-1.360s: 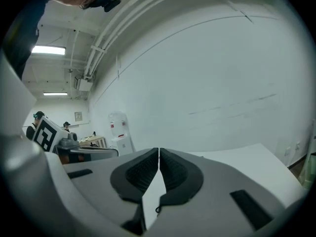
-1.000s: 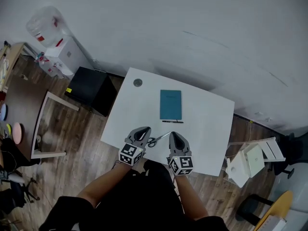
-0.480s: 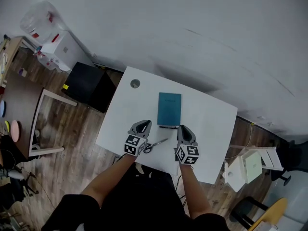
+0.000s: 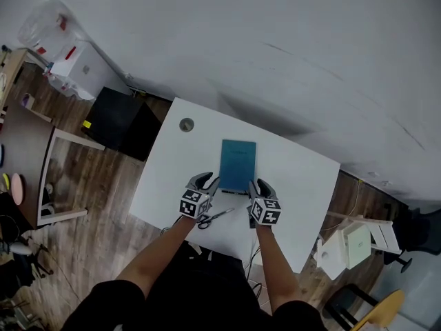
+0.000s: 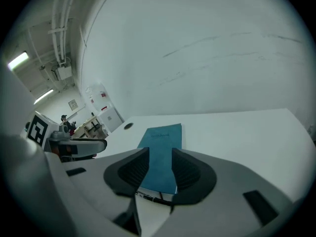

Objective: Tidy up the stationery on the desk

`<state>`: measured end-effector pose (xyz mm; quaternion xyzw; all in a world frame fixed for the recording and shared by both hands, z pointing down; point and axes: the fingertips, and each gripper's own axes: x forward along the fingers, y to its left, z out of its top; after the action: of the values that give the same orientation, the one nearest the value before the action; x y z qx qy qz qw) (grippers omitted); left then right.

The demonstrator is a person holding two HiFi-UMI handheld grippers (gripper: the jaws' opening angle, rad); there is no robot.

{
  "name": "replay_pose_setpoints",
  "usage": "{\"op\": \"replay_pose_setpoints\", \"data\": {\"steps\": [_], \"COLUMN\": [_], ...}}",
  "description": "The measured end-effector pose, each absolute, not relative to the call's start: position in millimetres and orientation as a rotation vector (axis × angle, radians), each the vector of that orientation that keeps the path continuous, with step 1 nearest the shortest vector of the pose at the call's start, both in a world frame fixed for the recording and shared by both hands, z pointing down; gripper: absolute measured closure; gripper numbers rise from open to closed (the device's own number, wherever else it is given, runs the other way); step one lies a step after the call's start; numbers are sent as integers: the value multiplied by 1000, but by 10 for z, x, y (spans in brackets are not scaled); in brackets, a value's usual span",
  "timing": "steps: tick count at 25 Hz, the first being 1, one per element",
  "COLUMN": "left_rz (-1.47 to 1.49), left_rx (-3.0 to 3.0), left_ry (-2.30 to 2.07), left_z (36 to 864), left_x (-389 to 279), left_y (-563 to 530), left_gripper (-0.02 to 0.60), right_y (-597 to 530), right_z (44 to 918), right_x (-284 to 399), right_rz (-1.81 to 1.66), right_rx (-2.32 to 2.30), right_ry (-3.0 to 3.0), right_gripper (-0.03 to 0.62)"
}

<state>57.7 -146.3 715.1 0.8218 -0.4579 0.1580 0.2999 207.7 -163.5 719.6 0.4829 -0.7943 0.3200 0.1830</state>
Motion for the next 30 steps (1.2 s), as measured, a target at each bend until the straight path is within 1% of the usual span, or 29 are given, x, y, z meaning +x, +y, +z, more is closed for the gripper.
{"op": "replay_pose_setpoints", "data": {"steps": [1,6,12,21,24,27,28,30], "left_rz": [426,466,470,486,519,543,545,548], "left_rx": [2158,2036,1896,1819,1813,1846,1853,1858], "left_ry": [-1195,-1128,-1092,-1096,-1087,-1036,-1015,-978], "left_z": [7237,7625,7960,8095,8118,8136,8140,8137], "left_x": [599,660,719,773,782,789,787,778], "left_y": [-1472,-1523,-1530,-1516,-1531,-1513,-1504,-1498], "left_gripper": [459,459,459,460,486,491,492,497], "right_y": [-1655,-1739,-1729,-1710,-1731,-1698,-1664,-1581], "right_z": [7285,7605,7793,7911,7918,7914,7911,7907], "right_x": [2099,2131,2082,2026,2045,2024,1968,1772], "right_rz": [928,1006,1037,1041,1044,1065,1075,1051], "right_rx": [1352,1322,1274,1252,1265,1250,1215,1118], "right_ry": [-2220,-2143,-2109,-2078,-2076,-2089,-2101,-2119], "right_gripper": [462,462,462,462,462,462,464,487]}}
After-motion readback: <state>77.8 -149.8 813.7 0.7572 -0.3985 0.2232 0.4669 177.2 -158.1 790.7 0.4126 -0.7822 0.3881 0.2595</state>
